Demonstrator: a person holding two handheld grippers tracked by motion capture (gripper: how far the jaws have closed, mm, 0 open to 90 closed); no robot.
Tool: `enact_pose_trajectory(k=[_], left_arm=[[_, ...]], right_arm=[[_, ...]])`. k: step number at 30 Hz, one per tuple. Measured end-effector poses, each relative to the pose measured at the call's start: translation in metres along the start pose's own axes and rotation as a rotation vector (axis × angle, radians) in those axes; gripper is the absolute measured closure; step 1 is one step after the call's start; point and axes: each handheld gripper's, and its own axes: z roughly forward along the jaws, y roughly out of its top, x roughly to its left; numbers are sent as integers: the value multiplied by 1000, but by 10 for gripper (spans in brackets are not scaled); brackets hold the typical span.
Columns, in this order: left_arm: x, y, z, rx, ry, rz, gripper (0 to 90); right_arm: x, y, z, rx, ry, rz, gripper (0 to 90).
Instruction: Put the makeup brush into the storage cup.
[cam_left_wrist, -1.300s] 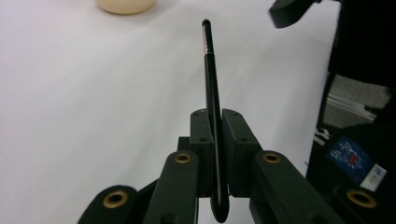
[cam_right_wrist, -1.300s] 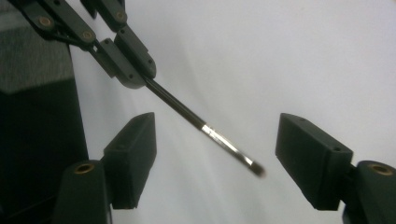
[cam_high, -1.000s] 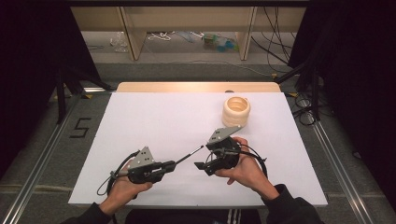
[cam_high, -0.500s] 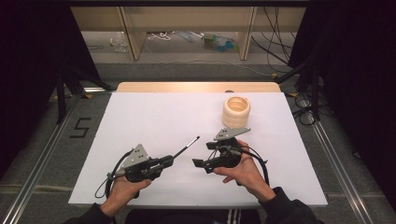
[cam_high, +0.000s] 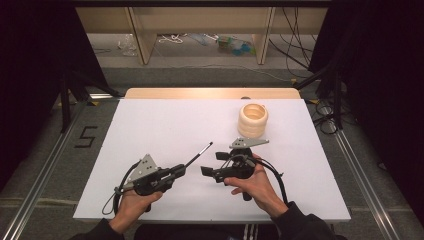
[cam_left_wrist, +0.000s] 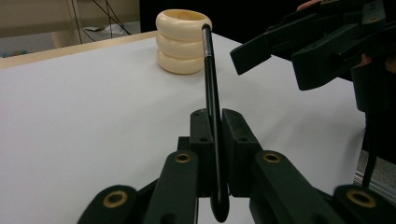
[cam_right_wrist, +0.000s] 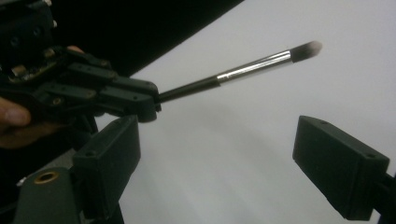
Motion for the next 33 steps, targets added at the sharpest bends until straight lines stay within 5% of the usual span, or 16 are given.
enact_pose_trajectory(k=[20,33], left_arm=[[-10,3,1,-48,-4,24,836],[-14,3,3,-61,-7,27,836]], right_arm=[[-1,-1,12,-91,48,99,167],[-2,3,15,-139,60,91,239]])
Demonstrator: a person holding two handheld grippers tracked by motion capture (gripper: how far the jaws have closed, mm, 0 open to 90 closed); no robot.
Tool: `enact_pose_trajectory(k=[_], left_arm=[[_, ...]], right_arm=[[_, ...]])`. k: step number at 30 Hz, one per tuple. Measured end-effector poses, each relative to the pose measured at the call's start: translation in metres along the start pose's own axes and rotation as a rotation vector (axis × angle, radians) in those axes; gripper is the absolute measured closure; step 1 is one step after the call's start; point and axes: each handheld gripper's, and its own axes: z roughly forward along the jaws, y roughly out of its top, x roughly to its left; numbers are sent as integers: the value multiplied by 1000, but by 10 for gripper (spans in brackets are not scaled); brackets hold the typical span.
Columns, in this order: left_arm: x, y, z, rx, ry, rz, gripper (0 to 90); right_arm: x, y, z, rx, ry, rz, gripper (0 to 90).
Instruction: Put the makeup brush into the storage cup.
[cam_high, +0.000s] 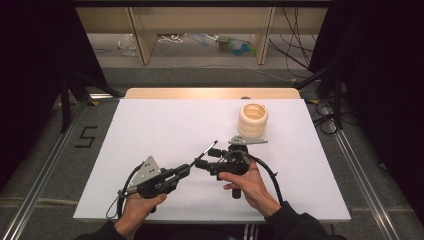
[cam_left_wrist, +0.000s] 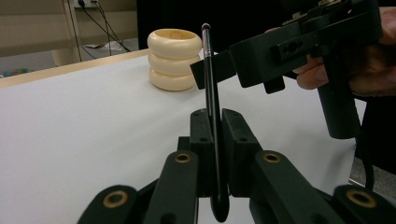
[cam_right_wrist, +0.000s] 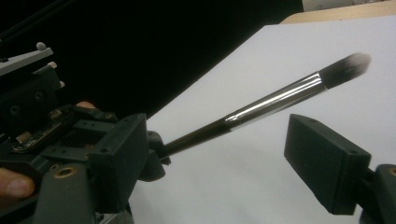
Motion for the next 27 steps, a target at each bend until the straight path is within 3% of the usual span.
enact_pose_trajectory(k=[27], left_arm=[[-4,2,0,-34,-10,8,836]], right_arm=[[-2,0,0,-47,50,66,446]])
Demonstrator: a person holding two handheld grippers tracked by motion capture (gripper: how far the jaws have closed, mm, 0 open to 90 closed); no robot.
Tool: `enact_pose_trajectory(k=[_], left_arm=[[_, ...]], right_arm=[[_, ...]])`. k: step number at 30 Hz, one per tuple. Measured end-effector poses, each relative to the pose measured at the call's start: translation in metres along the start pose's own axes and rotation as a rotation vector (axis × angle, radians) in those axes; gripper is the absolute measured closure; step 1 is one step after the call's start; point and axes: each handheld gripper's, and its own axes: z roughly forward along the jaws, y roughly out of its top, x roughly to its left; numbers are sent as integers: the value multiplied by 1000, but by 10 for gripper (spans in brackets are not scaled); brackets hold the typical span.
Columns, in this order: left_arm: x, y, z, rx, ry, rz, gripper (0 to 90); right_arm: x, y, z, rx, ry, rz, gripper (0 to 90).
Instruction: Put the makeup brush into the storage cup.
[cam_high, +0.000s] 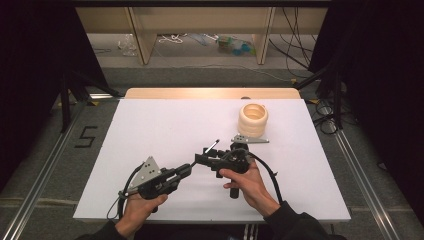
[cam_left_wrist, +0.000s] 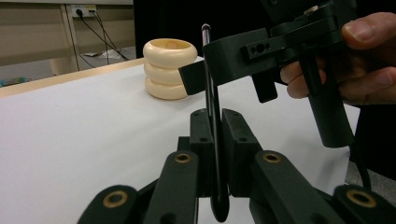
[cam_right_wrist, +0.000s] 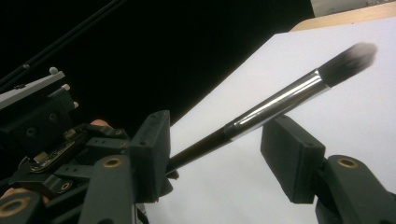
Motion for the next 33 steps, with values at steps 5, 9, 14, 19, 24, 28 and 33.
enact_pose_trajectory(k=[5,9,14,19,24,28,33], left_arm=[[0,0,0,-4,-1,0,835],[0,0,0,-6,-2,-1,836],[-1,0,0,-5,-4,-2,835],[-1,0,0,-5,-4,-13,836],[-1,0,0,-4,-5,0,836],[0,1,0,-5,-12,15,835],[-2,0,1,-3,-11,4,834]], right_arm=[[0,0,0,0,4,2,472],[0,0,0,-3,9,13,490],[-1,0,-1,-10,16,26,523],[-1,0,-1,-13,25,37,555],[0,0,-1,-10,33,54,598],[-1,1,-2,-21,41,54,665],[3,3,-4,-53,84,64,763]])
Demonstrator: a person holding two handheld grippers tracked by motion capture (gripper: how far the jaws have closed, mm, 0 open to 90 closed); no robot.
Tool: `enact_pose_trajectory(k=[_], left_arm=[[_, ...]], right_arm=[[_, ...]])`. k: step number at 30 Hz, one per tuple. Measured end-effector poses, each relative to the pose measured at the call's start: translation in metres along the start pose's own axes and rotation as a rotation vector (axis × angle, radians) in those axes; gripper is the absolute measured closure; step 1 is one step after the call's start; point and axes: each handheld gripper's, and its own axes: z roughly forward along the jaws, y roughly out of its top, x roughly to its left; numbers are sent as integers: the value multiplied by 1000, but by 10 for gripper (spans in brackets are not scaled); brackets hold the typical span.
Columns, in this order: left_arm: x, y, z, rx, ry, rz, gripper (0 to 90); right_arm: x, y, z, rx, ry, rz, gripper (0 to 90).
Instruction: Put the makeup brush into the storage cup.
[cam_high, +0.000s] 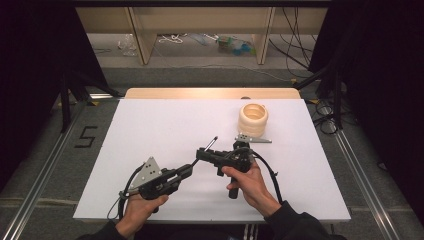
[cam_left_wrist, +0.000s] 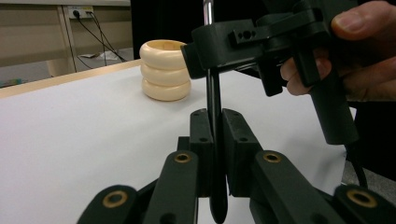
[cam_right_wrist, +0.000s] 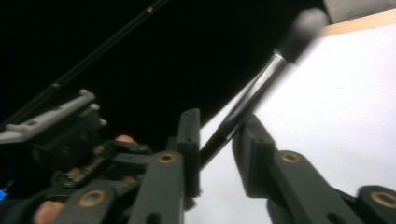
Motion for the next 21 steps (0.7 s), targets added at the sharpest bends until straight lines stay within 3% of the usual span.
enact_pose_trajectory(k=[6,8,9,10,11,15,18,19,21], left_arm=[[2,-1,1,9,1,-8,795],[4,-1,2,14,3,-12,787],[4,-2,2,18,10,-27,743],[4,-2,2,18,10,-27,723],[6,-2,2,24,8,-15,697],[7,-5,4,54,-5,-28,635],[8,-5,5,57,-12,-22,601],[8,-5,5,63,0,5,567],[7,-5,5,69,5,-9,497]], right_arm=[[6,1,0,-13,46,-4,840],[8,1,0,-12,42,-19,840],[11,2,0,-3,25,-69,841],[11,2,0,-3,25,-69,841],[12,3,0,13,7,-96,840],[16,5,0,30,-26,-174,840],[17,6,-1,36,-32,-195,840],[17,7,-1,36,-47,-232,840],[18,8,-2,41,-57,-246,840]])
